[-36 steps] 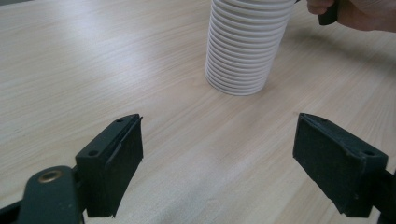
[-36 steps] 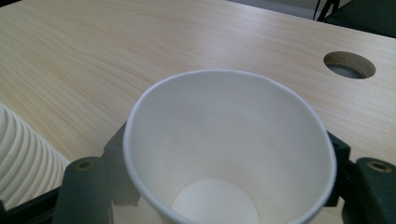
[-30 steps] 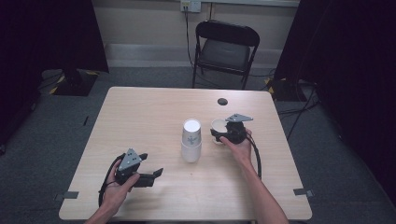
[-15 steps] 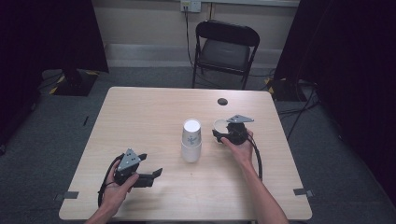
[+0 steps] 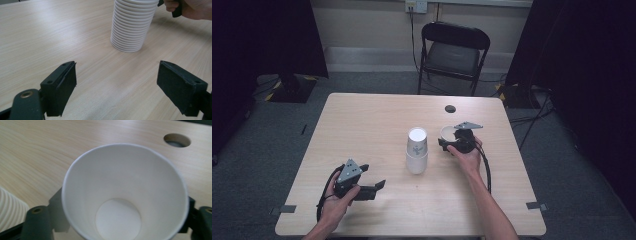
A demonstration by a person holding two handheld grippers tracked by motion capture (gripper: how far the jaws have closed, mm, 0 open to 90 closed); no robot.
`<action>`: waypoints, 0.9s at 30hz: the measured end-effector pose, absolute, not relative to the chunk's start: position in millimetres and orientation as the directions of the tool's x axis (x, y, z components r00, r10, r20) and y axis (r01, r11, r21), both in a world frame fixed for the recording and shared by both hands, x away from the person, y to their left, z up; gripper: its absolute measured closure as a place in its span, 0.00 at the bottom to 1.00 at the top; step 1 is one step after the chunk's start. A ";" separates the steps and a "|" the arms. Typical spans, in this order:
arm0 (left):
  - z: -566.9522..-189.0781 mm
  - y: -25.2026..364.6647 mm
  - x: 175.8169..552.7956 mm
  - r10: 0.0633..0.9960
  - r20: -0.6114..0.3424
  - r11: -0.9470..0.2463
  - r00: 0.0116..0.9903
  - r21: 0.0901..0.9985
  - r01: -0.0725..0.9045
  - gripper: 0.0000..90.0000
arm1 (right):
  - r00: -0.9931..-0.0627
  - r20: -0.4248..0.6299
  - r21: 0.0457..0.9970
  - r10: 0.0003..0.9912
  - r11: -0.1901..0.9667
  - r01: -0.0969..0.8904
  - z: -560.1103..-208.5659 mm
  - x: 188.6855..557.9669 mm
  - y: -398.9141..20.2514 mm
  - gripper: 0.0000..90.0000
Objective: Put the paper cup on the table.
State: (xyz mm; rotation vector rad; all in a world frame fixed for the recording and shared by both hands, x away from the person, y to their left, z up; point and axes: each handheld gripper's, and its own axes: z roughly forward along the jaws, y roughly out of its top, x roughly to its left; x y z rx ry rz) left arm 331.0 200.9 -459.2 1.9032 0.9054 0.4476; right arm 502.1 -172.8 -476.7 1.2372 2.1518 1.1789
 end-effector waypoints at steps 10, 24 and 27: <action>-458.7 201.8 330.4 0.748 -0.065 -0.278 0.661 0.873 0.400 0.18 | -0.547 0.095 0.824 0.832 0.242 0.512 -473.3 498.7 -174.2 0.16; -458.7 203.5 329.0 0.754 -0.067 -0.270 0.654 0.875 0.402 0.18 | -0.538 0.093 0.823 0.838 0.239 0.515 -466.3 483.4 -186.2 0.16; -458.8 202.0 328.3 0.750 -0.061 -0.280 0.659 0.873 0.400 0.18 | -0.534 0.102 0.825 0.839 0.229 0.517 -464.7 478.1 -191.2 0.16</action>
